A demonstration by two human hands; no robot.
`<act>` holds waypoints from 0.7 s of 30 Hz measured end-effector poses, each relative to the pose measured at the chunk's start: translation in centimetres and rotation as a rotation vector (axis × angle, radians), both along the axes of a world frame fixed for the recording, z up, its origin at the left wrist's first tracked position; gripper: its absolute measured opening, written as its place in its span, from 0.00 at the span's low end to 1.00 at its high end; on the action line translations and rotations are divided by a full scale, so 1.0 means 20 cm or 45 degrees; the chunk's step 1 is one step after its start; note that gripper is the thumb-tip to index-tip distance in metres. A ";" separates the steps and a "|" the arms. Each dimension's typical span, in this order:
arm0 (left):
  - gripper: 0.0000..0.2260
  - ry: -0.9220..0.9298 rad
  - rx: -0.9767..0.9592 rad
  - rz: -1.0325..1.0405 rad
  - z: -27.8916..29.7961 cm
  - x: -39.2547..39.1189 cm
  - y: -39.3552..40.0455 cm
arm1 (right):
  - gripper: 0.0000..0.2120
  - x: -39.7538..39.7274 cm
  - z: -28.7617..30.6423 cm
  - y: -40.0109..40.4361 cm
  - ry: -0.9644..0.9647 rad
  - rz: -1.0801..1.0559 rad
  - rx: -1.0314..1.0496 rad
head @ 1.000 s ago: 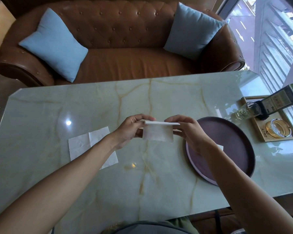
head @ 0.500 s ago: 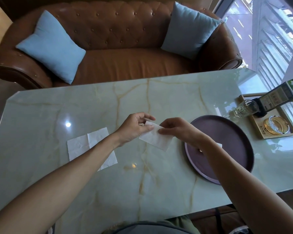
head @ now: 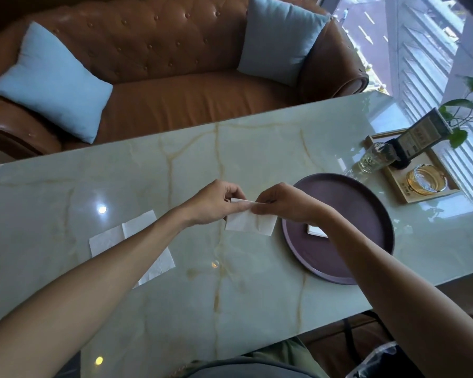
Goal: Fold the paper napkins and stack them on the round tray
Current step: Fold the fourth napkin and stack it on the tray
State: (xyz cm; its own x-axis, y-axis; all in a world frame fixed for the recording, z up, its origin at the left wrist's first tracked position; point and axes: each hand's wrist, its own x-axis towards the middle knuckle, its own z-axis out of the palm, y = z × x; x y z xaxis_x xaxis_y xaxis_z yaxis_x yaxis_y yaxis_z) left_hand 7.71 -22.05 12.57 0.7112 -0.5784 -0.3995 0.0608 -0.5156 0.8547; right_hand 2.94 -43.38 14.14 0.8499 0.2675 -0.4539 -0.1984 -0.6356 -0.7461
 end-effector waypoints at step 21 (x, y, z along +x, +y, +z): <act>0.04 0.270 -0.280 0.145 -0.25 -0.07 -0.70 | 0.11 -0.41 -0.36 -0.61 0.307 -0.808 0.656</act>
State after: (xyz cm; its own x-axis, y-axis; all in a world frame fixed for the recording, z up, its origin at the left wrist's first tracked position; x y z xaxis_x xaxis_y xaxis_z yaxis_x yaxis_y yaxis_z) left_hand 6.34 -36.10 7.49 0.6906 -0.5889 -0.4199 0.2960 -0.2996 0.9070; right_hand -5.30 -55.60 6.87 0.8043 -0.0038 -0.5942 -0.5930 0.0571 -0.8031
